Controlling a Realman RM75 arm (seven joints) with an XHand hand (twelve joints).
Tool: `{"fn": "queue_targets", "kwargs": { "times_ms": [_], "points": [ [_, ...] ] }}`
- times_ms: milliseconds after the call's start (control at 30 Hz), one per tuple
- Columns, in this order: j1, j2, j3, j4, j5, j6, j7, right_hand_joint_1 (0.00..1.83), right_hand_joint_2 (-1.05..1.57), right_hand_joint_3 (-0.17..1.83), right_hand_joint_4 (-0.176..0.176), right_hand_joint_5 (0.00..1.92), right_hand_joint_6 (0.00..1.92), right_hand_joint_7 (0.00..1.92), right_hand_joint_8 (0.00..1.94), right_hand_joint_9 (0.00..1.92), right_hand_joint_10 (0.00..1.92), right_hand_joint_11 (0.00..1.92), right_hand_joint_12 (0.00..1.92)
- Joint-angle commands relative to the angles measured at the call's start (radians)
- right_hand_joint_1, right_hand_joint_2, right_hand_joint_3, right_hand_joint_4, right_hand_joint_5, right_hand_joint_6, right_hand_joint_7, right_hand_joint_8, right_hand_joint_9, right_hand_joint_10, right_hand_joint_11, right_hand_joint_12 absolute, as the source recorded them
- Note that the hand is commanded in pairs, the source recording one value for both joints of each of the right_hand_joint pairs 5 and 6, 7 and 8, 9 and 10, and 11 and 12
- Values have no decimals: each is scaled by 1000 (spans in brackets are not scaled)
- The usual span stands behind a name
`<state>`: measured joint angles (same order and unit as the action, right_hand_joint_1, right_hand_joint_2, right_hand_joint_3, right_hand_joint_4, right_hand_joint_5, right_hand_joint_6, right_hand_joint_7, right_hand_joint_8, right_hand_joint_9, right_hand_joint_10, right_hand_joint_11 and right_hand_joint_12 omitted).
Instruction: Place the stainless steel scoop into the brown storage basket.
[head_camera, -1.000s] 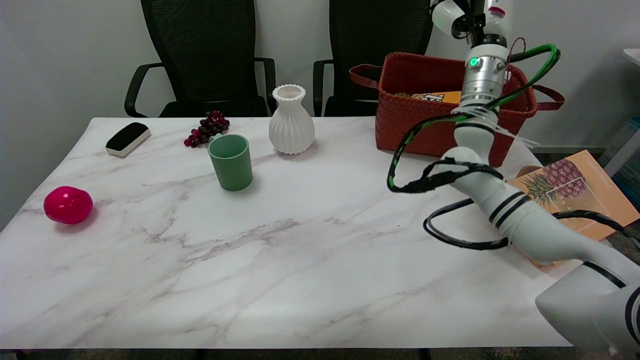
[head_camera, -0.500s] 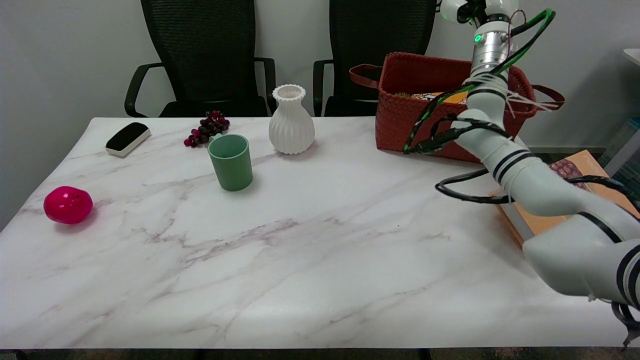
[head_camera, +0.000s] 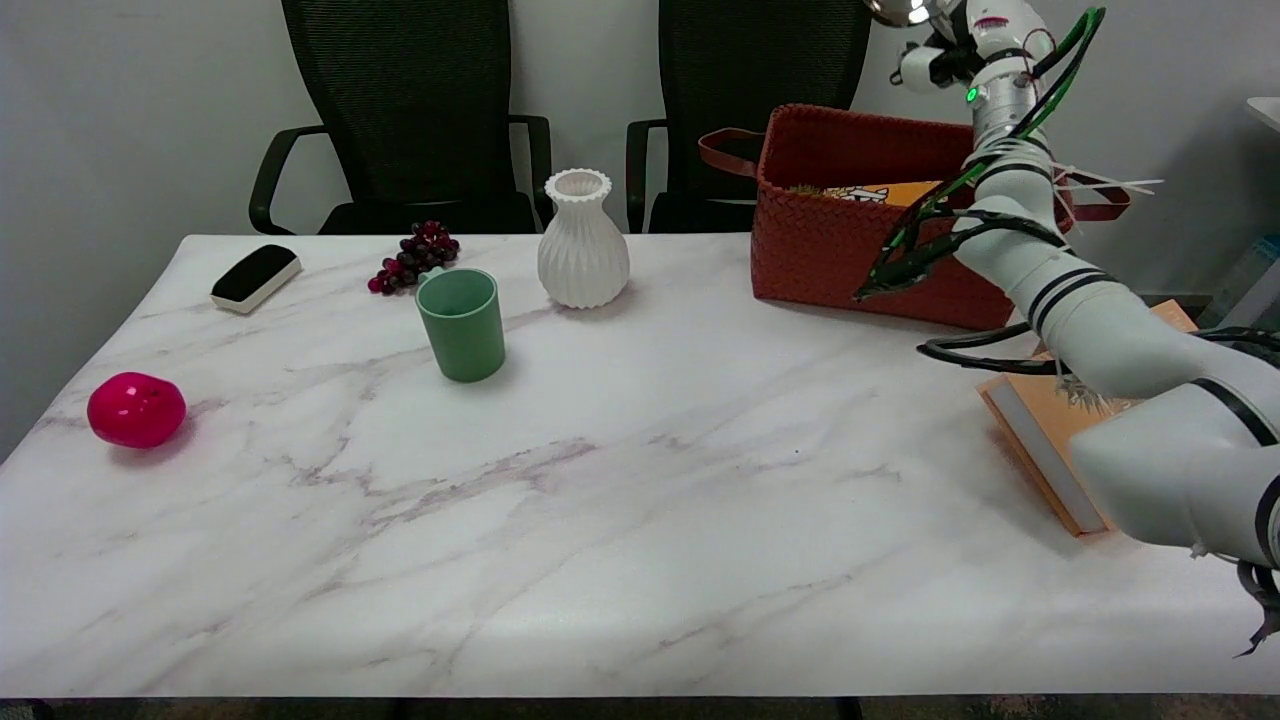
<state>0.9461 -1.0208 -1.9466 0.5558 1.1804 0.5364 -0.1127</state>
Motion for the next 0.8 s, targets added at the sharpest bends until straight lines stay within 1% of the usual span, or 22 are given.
{"fn": "queue_targets", "kwargs": {
  "times_ms": [33,267,533,800],
  "points": [
    [-7,58,7,-123,12,-183,-196,784,1109,551,0,1920,1920,1920,1920,1850,1850,1920,1920],
    [-26,69,7,-138,12,-190,-206,788,1103,539,0,1920,1920,1920,1920,1841,1841,1920,1920],
    [-8,65,6,-218,7,-189,-207,790,1099,530,0,1920,1920,1920,1920,1839,1839,1920,1920],
    [-17,66,7,-253,11,-180,-207,791,1084,527,0,1920,1920,1920,1920,1843,1843,1920,1920]
  ]
}}
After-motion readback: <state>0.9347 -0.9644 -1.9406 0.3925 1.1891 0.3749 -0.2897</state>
